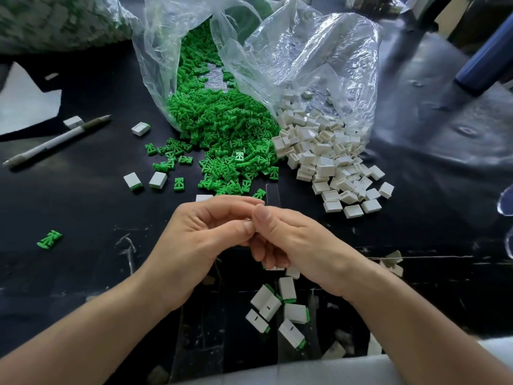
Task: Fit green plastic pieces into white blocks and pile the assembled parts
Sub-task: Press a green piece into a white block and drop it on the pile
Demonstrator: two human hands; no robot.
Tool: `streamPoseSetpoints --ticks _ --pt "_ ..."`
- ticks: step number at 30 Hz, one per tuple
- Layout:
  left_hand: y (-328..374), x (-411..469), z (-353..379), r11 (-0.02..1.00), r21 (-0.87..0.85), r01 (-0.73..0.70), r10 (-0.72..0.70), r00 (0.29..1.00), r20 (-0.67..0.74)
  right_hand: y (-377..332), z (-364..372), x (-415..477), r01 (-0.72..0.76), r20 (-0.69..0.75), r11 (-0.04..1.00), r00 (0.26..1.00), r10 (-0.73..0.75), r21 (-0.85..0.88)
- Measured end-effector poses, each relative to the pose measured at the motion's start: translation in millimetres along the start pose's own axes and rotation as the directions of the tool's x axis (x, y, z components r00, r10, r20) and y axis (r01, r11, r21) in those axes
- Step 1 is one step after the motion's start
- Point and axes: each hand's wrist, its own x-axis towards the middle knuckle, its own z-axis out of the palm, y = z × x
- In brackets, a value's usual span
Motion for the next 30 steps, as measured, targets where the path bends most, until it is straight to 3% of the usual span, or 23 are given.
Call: streamPoseSetpoints --ticks 7,26,30 --pt "-4.4 0.5 -0.3 1.000 -0.022 0.000 -0.001 1.000 -0.028 3.4 6.9 3.2 0.066 -0.111 0.994 0.991 -0.075 -0.086" --pt "-6.2 1.1 0.2 0.999 -0.051 0.013 -0.016 0.999 -0.048 6.5 8.3 2.8 0.128 -0.177 0.964 0.969 -0.171 -0.234" --pt "-6.0 1.1 -0.3 0.997 -0.074 0.022 -0.026 0.998 -0.051 5.6 9.7 2.1 0.144 -0.156 0.970 0.972 -0.175 -0.194"
